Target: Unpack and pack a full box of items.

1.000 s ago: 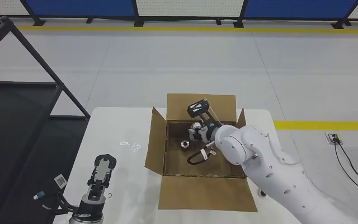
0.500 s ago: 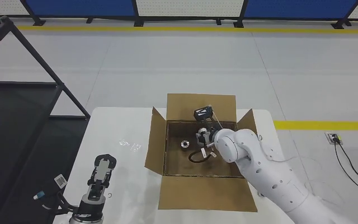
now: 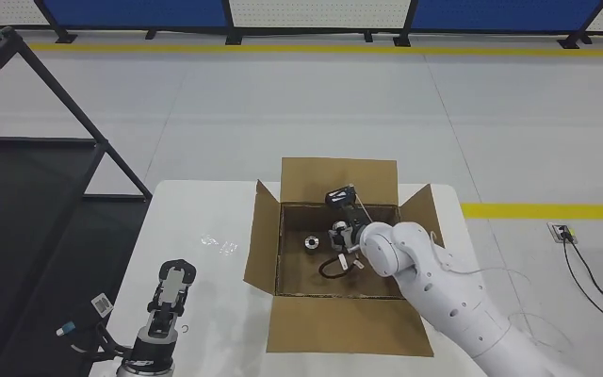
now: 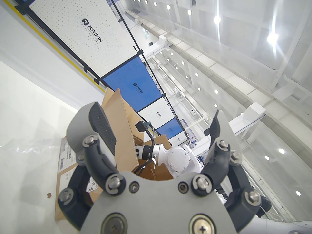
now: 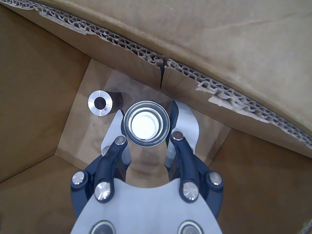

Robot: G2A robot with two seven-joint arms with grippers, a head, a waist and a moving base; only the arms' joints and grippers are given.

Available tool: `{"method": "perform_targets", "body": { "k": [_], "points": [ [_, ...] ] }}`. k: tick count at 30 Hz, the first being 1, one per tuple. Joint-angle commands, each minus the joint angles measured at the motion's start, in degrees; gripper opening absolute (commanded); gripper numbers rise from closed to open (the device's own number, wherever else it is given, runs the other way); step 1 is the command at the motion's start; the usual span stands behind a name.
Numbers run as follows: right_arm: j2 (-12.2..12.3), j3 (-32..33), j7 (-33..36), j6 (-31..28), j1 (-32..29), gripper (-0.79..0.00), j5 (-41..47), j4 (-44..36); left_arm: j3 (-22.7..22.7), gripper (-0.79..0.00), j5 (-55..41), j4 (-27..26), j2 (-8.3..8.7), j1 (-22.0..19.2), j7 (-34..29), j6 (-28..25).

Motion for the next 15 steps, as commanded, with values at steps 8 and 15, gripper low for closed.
{"method": "perform_targets", "body": {
  "k": [8,15],
  "points": [
    [-0.5,1.6,0.1,-0.5,-0.6,-0.372,-0.7,0.4,0.0,0.000,0.0,0.0,0.00,0.0,0.0,0.0],
    [0.1,4.6,0.4,-0.9,-2.8,-0.092,-1.7,-1.9,0.0,0.000,0.0,0.0,0.00,0.0,0.0,0.0]
  ]
}}
